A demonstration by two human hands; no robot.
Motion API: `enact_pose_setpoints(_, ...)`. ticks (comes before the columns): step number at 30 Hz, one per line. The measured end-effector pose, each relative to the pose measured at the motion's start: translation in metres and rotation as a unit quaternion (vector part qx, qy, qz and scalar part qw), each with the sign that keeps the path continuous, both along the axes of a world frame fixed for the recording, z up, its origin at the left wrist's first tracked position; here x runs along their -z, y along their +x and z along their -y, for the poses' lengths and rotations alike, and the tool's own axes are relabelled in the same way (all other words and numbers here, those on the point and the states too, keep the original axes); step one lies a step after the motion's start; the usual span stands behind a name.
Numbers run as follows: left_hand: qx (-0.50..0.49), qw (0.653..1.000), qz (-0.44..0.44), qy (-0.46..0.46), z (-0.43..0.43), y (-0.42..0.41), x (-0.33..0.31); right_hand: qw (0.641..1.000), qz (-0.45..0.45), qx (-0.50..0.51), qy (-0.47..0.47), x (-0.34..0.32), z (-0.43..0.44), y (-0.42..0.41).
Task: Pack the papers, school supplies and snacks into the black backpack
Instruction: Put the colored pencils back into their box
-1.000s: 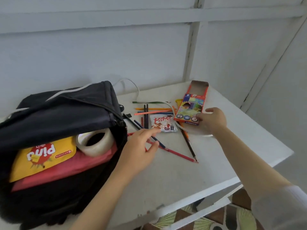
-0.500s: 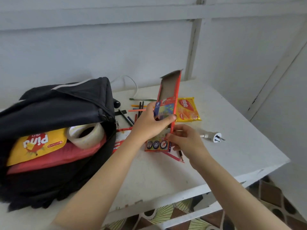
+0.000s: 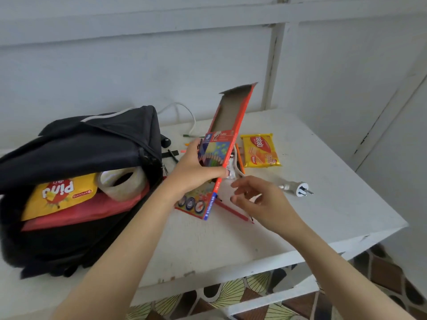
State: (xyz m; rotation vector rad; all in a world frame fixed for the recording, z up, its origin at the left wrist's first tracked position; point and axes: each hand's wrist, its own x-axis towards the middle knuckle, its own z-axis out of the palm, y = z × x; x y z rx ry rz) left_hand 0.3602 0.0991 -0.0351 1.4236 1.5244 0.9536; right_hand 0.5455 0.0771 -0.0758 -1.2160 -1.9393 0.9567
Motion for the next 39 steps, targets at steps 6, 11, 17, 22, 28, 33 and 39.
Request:
enact_pose_setpoints(6,0.075,0.994,-0.086,0.006,0.026,-0.032,-0.009,0.959,0.215,-0.021,0.183,0.029,-0.018,0.034)
enact_pose_setpoints(11,0.158,0.97,-0.182,0.04,0.072,-0.055,-0.002,0.962,0.076,0.126,0.23,0.03,-0.029,0.072)
enact_pose_setpoints(17,0.276,0.919,-0.276,-0.052,0.105,-0.051,0.014,0.985,-0.085,0.142,0.052,0.0,-0.064,0.091)
enact_pose_setpoints(22,0.32,0.893,-0.313,-0.05,0.105,-0.038,0.029,0.994,0.091,-0.007,0.053,-0.01,-0.064,0.065)
enact_pose_setpoints(28,0.314,0.896,-0.312,-0.003,0.1,-0.022,0.044,0.908,0.328,-0.201,0.166,0.011,-0.058,0.022)
enact_pose_setpoints(33,0.272,0.924,-0.269,0.018,0.1,-0.024,0.059,0.84,0.464,-0.226,0.166,0.028,-0.058,0.012)
enact_pose_setpoints(39,0.265,0.916,-0.3,0.039,0.095,-0.029,0.068,0.827,0.482,-0.22,0.186,0.03,-0.07,0.012)
